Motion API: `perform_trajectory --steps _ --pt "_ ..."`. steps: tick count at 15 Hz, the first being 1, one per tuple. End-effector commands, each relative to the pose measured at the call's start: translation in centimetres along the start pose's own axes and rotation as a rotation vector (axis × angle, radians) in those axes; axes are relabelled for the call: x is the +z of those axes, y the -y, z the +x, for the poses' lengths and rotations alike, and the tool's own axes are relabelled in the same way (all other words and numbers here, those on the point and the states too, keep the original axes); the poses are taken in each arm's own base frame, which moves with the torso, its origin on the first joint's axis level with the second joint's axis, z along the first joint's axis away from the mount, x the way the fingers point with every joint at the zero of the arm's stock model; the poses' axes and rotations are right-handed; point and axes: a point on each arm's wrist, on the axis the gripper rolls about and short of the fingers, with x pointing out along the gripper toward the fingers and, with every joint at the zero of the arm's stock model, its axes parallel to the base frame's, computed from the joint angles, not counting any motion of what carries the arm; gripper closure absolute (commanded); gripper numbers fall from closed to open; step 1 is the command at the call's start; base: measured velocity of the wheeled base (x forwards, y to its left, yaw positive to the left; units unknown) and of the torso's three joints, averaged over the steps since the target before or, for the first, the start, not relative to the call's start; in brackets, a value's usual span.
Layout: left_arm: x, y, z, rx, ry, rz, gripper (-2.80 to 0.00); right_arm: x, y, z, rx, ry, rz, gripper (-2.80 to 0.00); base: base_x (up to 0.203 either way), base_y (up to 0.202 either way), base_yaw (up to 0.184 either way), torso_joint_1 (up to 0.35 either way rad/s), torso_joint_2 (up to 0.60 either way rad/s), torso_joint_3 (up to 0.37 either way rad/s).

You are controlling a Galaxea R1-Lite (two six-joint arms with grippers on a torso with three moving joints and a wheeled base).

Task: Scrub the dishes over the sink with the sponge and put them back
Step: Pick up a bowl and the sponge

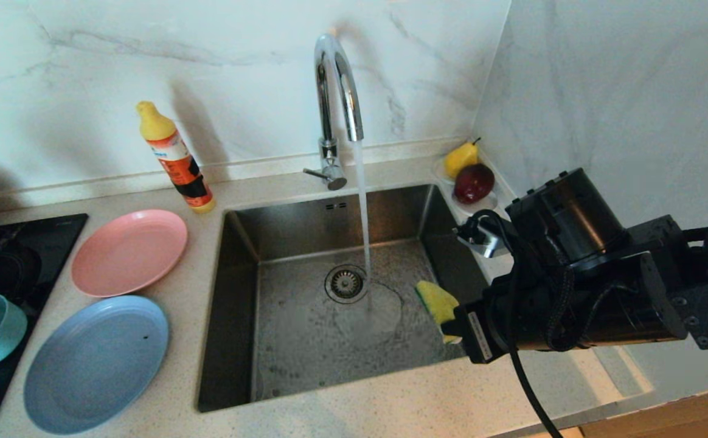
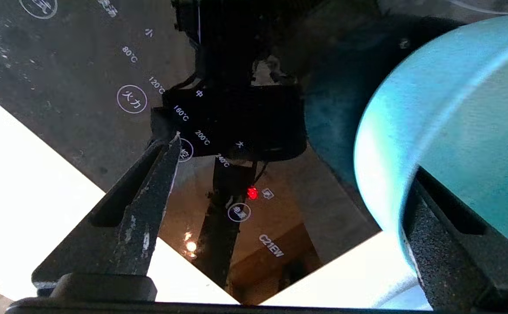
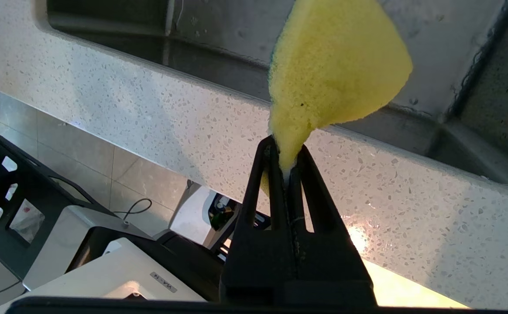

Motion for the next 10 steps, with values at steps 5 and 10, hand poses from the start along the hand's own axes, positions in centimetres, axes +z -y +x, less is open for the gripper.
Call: perform_trajectory --steps 5,10 --pt "0.18 -0.01 0.09 -0.001 0.003 0.0 0.0 0.08 -0.04 0.02 0.003 0.001 0.0 0.0 0.0 0.0 0.0 0.0 0.0 0.0" --pt "0.33 0.15 -0.2 -0.004 0.017 0.002 0.0 0.06 -0.18 0.01 0.007 0.001 -0.003 0.0 0.0 0.0 0.0 0.0 0.0 0.0"
